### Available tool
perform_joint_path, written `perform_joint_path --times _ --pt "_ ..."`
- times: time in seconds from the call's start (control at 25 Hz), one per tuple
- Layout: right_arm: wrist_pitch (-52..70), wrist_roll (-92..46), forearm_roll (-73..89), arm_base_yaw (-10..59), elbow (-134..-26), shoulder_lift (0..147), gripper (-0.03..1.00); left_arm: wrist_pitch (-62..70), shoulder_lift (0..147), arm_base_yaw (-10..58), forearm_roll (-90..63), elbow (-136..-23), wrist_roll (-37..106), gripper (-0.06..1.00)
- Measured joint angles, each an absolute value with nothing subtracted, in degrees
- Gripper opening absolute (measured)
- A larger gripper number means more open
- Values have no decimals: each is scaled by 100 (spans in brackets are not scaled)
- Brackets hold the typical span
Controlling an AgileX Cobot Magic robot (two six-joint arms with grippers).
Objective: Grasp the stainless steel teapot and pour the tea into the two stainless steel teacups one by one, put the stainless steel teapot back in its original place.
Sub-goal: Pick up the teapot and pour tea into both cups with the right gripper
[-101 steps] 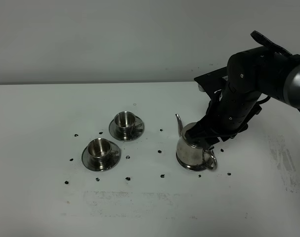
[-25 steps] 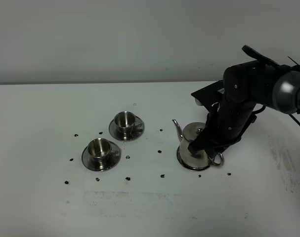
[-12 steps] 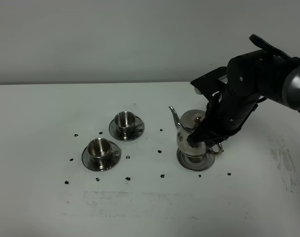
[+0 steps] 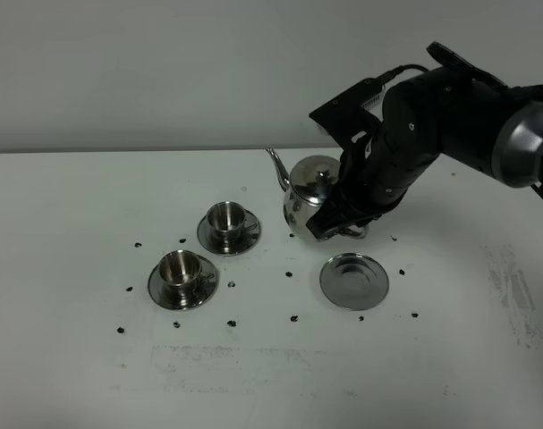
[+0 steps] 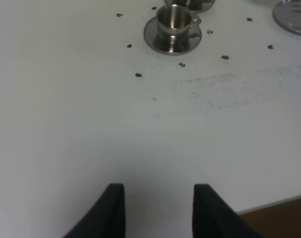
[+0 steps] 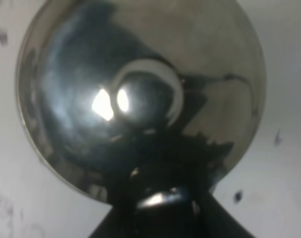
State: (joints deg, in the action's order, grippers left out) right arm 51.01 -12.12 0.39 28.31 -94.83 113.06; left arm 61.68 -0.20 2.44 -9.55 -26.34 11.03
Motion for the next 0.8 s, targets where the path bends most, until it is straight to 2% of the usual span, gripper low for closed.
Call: perform_joint_path --times 0.24,0.8 --pt "5192 -1531 -80 2843 -10031 11789 20 6168 -20 244 -955 -2634 1103 31" --pt "5066 -2019 -1061 3192 -10409 12462 20 6168 -20 244 -955 -2634 1103 31"
